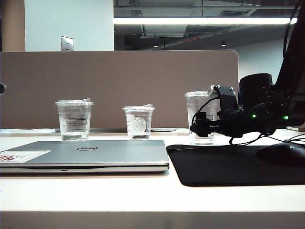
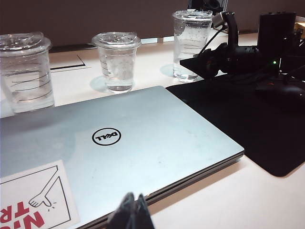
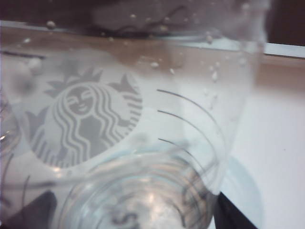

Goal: Pick up the coffee cup on the right and place it on the right side of the laptop.

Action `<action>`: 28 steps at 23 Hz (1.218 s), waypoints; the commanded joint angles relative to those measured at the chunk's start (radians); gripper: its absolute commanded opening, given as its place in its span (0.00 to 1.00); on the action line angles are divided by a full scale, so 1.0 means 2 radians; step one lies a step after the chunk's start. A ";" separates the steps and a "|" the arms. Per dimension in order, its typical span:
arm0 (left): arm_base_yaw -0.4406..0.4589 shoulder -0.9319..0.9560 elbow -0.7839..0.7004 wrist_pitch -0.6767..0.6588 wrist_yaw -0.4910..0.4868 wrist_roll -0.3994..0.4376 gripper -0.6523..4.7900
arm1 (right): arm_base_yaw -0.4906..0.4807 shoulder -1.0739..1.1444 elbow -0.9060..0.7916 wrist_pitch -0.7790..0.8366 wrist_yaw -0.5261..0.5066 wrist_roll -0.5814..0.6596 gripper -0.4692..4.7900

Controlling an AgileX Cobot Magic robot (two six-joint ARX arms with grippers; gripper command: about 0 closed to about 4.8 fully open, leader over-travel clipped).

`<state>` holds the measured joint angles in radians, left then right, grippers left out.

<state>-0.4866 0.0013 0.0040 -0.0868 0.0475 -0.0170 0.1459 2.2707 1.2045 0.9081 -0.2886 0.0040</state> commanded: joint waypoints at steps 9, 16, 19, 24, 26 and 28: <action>0.000 0.000 0.002 0.006 -0.001 0.001 0.11 | 0.000 0.009 0.002 0.016 -0.001 0.015 0.71; 0.000 0.000 0.002 0.006 -0.001 0.001 0.11 | -0.001 0.009 0.001 0.018 -0.002 0.028 0.71; 0.000 0.000 0.002 0.006 -0.001 0.001 0.11 | -0.002 0.005 -0.009 0.023 -0.003 0.038 0.71; 0.000 0.000 0.002 0.006 -0.001 0.001 0.11 | -0.002 -0.007 -0.035 0.051 -0.003 0.038 0.71; 0.000 0.000 0.002 0.006 -0.001 0.001 0.11 | -0.002 -0.017 -0.051 0.065 -0.003 0.038 0.71; 0.000 0.000 0.002 0.006 -0.001 0.001 0.11 | -0.002 -0.032 -0.068 0.076 -0.003 0.038 0.71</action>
<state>-0.4866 0.0013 0.0044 -0.0868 0.0475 -0.0170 0.1402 2.2360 1.0817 0.9970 -0.2897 0.0757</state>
